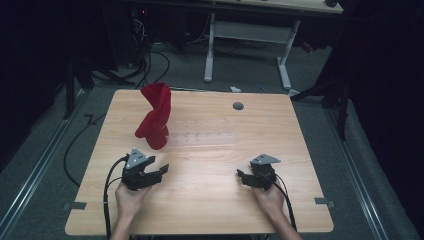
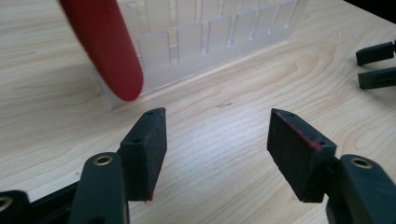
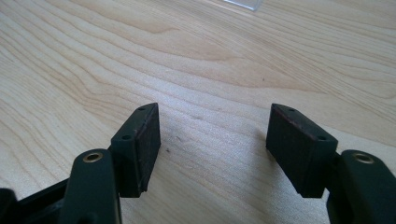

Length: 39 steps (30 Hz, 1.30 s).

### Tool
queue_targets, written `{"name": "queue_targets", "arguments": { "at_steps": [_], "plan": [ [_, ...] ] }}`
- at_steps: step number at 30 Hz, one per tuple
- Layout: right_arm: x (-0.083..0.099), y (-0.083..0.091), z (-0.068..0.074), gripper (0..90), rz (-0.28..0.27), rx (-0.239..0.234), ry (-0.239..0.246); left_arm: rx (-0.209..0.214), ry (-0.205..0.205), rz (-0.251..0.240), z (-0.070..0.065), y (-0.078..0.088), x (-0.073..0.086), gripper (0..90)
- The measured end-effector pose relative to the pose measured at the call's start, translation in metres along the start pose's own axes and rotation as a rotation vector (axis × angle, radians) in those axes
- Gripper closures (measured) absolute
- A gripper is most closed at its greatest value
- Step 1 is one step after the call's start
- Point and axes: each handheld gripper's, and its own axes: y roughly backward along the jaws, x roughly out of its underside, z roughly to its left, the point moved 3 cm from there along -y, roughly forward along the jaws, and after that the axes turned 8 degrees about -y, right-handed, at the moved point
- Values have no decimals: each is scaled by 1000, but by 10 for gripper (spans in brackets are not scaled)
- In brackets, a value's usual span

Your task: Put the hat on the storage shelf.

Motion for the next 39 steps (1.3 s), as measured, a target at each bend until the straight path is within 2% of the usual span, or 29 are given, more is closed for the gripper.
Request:
{"name": "queue_targets", "arguments": {
  "at_steps": [8,13,18,26,32,39],
  "plan": [
    [0,0,0,355,0,0,0,14,1,36,-6,-6,15,379],
    [0,0,0,355,0,0,0,14,-20,66,-9,-12,27,377],
    [0,0,0,355,0,0,0,7,-1,77,-9,-17,36,377],
    [0,0,0,355,0,1,2,-36,-56,93,-9,-26,50,364],
    [0,0,0,352,-1,1,4,-57,-129,129,-11,-31,66,340],
    [0,0,1,348,0,1,3,-56,-124,141,-11,-32,67,309]
  ]
}}
